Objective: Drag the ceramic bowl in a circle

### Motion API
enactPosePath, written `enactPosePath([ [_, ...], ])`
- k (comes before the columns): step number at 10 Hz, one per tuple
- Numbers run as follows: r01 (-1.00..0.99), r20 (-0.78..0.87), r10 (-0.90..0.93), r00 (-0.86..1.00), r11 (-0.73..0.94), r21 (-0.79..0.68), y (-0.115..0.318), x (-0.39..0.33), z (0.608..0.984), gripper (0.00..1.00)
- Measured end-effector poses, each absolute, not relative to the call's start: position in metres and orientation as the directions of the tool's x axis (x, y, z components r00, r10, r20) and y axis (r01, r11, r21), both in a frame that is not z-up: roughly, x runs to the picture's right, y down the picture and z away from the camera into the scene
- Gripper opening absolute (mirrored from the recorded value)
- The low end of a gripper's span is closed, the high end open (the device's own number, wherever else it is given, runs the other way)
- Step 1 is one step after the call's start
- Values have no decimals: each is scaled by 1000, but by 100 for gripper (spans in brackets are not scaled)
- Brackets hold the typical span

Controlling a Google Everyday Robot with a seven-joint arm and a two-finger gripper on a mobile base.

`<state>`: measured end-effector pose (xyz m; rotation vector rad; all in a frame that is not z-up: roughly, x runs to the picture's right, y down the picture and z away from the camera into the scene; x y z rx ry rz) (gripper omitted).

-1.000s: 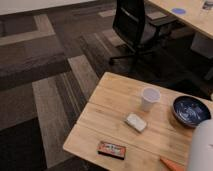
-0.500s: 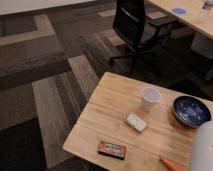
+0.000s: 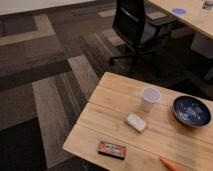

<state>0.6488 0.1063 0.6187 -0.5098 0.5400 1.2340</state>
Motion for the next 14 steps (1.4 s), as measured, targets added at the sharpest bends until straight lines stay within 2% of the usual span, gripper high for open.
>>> enactPosePath([
  [2, -898, -626, 665, 407, 419, -138, 122, 614, 595, 65],
  [4, -843, -617, 611, 495, 509, -172, 130, 592, 583, 65],
  [7, -839, -615, 607, 504, 514, -179, 131, 589, 583, 65],
  [14, -555, -442, 376, 814, 726, -405, 126, 464, 601, 65],
])
